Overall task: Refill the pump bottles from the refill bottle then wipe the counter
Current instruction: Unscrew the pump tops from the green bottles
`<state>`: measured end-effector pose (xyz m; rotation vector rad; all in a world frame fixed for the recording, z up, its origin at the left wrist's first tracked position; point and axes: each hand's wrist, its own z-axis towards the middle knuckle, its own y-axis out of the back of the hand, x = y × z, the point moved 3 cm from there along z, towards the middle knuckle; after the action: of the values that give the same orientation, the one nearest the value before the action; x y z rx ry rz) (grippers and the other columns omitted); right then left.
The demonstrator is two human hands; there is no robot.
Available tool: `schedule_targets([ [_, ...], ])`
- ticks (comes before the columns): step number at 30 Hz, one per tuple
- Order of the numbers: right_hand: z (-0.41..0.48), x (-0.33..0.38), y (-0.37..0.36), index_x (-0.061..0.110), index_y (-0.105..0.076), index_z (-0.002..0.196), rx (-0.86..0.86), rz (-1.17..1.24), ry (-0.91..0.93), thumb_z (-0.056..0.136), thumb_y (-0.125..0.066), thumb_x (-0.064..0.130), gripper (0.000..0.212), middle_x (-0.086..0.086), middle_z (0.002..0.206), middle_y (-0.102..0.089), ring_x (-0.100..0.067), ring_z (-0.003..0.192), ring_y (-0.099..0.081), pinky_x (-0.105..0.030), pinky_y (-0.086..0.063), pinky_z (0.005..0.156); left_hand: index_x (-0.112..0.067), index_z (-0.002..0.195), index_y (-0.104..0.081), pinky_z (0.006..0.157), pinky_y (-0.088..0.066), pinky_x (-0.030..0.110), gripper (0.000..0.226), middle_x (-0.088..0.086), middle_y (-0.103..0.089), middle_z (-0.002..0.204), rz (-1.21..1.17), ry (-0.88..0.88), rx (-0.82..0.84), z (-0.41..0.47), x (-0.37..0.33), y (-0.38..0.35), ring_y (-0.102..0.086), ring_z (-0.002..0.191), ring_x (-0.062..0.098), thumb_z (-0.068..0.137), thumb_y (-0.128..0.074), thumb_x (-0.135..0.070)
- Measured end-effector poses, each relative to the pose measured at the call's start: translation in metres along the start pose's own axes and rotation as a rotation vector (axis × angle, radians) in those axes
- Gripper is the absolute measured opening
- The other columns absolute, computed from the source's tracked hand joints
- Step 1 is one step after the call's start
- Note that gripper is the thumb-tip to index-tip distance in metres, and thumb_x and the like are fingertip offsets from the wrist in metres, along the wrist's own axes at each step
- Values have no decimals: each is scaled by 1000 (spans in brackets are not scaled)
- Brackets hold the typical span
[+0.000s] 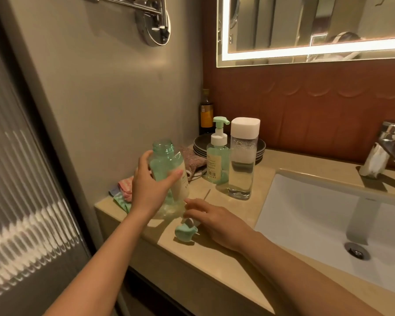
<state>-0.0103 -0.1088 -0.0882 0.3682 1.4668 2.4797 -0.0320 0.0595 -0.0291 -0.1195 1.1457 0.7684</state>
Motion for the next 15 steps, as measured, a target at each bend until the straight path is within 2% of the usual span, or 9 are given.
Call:
schedule_targets([
  [3,15,-1,-5,11,-53,120,-46,20,-49,87,-60,5,34,-13,133,-47,-32,107,-60,-39,-56,80,-28,138,-34,92,-44,35,79,1,-49,132,28,-49,-43,12,-19,17,-49,115,18,73,-78,-39],
  [6,26,1,-3,6,-60,115,-89,49,-43,79,-66,-2,38,-14,128,-57,-34,103,-62,-35,-51,87,-28,138,-34,91,-43,33,78,-2,-49,131,8,-57,-59,19,-30,26,-49,114,17,74,-77,-38],
  [8,26,-2,-3,8,-62,115,-117,69,-59,76,-68,-3,41,-15,128,-59,-35,114,-57,-37,-44,96,-26,139,-34,89,-41,30,77,-6,-47,128,-32,-48,-57,18,-34,27,-48,111,13,75,-77,-35],
  [11,16,-10,-5,17,-56,125,-114,106,-108,80,-68,1,49,-11,138,-52,-26,131,-45,-37,-40,105,-25,140,-34,88,-40,28,77,-8,-46,126,-72,-26,-30,15,-36,21,-47,111,11,76,-76,-33],
  [13,3,-17,0,18,-56,125,-110,103,-147,78,-69,1,52,-5,140,-50,-20,133,-42,-33,-39,106,-25,139,-34,90,-42,30,77,-3,-48,132,-84,-17,0,10,-37,14,-48,115,14,76,-77,-32],
  [15,-10,-22,11,18,-58,123,-137,103,-217,80,-68,3,47,-1,139,-51,-18,130,-45,-32,-40,105,-25,139,-34,88,-42,29,77,-3,-48,132,-90,-14,30,5,-39,6,-49,115,15,75,-77,-30],
])
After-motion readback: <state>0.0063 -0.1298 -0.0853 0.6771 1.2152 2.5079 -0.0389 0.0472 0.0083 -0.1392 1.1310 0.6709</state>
